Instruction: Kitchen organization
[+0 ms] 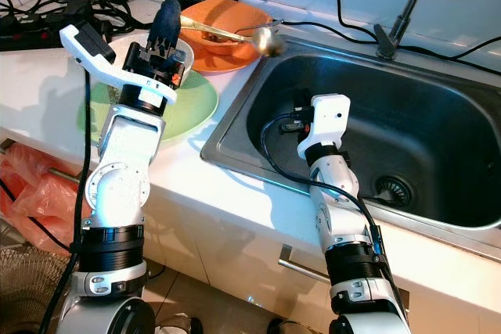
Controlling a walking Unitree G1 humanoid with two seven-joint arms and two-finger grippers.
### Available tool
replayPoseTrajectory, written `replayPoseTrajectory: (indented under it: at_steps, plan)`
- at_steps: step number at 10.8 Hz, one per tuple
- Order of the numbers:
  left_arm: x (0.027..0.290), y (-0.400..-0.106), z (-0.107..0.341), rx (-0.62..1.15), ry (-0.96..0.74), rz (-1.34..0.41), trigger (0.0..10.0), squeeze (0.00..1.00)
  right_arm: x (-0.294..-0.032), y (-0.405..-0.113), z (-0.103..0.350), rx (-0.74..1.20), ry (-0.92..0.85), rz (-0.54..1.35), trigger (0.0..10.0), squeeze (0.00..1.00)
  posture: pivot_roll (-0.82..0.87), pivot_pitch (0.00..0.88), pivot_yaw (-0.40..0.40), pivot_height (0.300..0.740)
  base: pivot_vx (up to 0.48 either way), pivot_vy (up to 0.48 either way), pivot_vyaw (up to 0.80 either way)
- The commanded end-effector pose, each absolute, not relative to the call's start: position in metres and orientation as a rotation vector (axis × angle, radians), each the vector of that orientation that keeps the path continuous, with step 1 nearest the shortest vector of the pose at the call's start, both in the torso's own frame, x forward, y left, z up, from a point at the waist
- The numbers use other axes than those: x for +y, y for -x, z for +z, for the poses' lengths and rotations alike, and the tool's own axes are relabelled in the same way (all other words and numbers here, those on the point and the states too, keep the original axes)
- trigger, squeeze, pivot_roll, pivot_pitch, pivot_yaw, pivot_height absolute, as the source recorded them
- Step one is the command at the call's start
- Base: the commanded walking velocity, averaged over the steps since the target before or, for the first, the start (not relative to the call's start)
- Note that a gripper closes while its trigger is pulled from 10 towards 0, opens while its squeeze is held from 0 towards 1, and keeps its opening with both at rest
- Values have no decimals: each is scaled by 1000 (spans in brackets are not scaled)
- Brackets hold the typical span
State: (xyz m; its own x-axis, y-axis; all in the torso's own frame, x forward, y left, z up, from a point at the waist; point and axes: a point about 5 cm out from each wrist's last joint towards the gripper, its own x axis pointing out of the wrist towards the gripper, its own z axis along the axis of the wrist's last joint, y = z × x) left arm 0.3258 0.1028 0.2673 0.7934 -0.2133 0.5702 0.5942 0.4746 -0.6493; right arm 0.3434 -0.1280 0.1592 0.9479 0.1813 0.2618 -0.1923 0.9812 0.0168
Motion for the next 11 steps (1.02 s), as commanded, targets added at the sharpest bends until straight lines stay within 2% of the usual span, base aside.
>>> replayPoseTrajectory:
  at_steps: [1, 7, 10, 11]
  plan:
    - [80, -326, 268, -402, 1087, -568, 10000, 0, -134, -343, 149, -219, -77, 154, 10000, 0, 49, 70, -32, 740, 0, 0, 0]
    - [56, -329, 249, -229, 1097, -650, 10000, 0, -144, -344, 149, -204, -224, 91, 10000, 0, 45, 70, -26, 740, 0, 0, 0]
    - [57, -331, 247, -228, 1099, -632, 10000, 0, -149, -344, 148, -196, -264, 72, 10000, 0, 44, 77, -25, 740, 0, 0, 0]
    - [59, -331, 251, -253, 1099, -625, 10000, 0, -154, -344, 144, -174, -316, 47, 10000, 655, 43, 80, -27, 740, 0, 0, 0]
